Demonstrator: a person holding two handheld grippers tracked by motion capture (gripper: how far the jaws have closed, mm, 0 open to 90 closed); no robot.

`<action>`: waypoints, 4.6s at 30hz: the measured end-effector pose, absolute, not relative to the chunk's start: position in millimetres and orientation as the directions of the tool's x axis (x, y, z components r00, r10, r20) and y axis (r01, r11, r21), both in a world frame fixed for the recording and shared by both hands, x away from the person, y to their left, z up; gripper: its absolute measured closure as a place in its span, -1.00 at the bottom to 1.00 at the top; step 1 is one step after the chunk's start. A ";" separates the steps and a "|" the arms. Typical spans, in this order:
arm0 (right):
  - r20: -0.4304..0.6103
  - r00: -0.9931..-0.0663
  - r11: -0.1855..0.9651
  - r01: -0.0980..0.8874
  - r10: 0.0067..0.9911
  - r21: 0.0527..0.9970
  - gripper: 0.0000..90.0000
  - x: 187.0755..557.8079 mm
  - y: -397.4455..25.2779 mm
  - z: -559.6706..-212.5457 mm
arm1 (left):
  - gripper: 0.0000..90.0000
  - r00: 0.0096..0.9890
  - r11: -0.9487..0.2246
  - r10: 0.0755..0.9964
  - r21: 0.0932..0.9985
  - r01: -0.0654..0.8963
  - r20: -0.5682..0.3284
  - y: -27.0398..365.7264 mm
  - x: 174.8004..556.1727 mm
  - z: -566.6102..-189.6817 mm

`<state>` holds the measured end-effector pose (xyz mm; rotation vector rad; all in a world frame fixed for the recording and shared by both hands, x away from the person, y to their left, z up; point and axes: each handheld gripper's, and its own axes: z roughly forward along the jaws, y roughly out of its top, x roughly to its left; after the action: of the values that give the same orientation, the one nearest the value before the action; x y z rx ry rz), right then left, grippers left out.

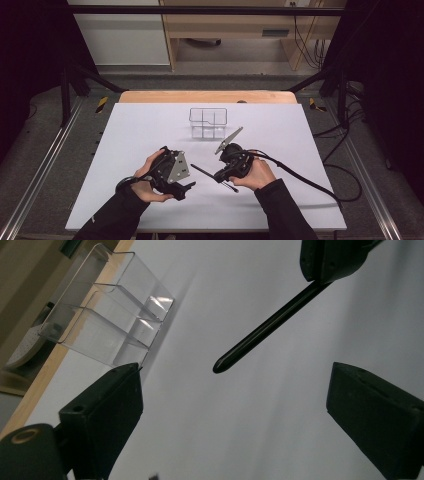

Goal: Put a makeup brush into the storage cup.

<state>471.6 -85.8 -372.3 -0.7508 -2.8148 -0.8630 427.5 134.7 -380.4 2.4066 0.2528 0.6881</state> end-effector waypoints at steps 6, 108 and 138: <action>0.256 -0.871 0.722 0.490 0.419 0.488 0.88 472.2 -83.0 -375.0 | -0.81 0.850 -0.812 0.293 0.584 -0.021 0.438 131.0 423.9 -384.7; 0.132 -0.845 0.598 0.468 0.518 0.651 0.30 471.8 -91.0 -361.3 | 0.84 0.818 -0.937 -0.007 0.282 -0.206 0.576 120.9 410.1 -423.3; 0.059 -0.680 0.330 0.427 0.730 0.842 -0.67 464.7 -142.8 -360.9 | 0.84 0.868 -0.836 0.319 0.545 0.069 0.379 148.3 417.1 -432.3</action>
<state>464.7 -142.8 -360.9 -1.2803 -2.8162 -1.5924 417.1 148.3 -432.3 2.5078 0.2823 0.6323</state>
